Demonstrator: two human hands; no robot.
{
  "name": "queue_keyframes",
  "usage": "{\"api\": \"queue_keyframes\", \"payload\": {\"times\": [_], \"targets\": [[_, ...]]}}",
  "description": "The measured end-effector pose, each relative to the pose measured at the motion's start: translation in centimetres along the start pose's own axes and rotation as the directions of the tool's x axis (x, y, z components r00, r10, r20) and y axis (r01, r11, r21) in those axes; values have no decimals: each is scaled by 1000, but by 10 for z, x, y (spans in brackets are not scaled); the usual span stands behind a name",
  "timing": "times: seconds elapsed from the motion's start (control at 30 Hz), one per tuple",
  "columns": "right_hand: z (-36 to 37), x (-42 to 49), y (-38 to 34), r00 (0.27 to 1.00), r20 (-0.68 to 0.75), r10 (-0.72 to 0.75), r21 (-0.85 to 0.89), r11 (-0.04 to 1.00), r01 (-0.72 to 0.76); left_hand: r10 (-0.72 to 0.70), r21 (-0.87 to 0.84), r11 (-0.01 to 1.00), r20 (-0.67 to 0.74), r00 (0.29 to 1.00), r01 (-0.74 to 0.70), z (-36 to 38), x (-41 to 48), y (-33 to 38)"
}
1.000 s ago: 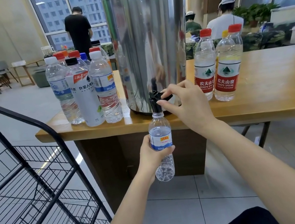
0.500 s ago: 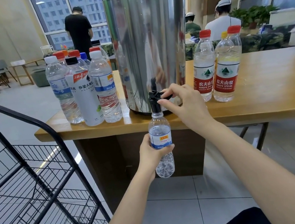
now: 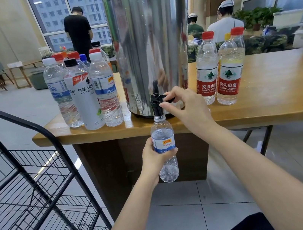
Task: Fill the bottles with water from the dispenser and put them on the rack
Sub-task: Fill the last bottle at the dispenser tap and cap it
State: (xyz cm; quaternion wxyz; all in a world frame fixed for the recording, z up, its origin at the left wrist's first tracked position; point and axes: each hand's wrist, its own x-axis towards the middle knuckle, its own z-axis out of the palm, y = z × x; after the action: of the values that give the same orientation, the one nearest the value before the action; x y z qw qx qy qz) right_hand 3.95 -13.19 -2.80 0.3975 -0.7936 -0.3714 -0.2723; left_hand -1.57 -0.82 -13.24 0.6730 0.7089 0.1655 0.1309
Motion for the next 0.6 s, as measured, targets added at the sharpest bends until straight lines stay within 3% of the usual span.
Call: {"api": "queue_keyframes", "payload": {"times": [0.6], "targets": [[2, -1, 3, 1000, -9, 9, 30, 1000, -9, 9, -11, 1000, 4, 1000, -9, 0, 1, -2]]}}
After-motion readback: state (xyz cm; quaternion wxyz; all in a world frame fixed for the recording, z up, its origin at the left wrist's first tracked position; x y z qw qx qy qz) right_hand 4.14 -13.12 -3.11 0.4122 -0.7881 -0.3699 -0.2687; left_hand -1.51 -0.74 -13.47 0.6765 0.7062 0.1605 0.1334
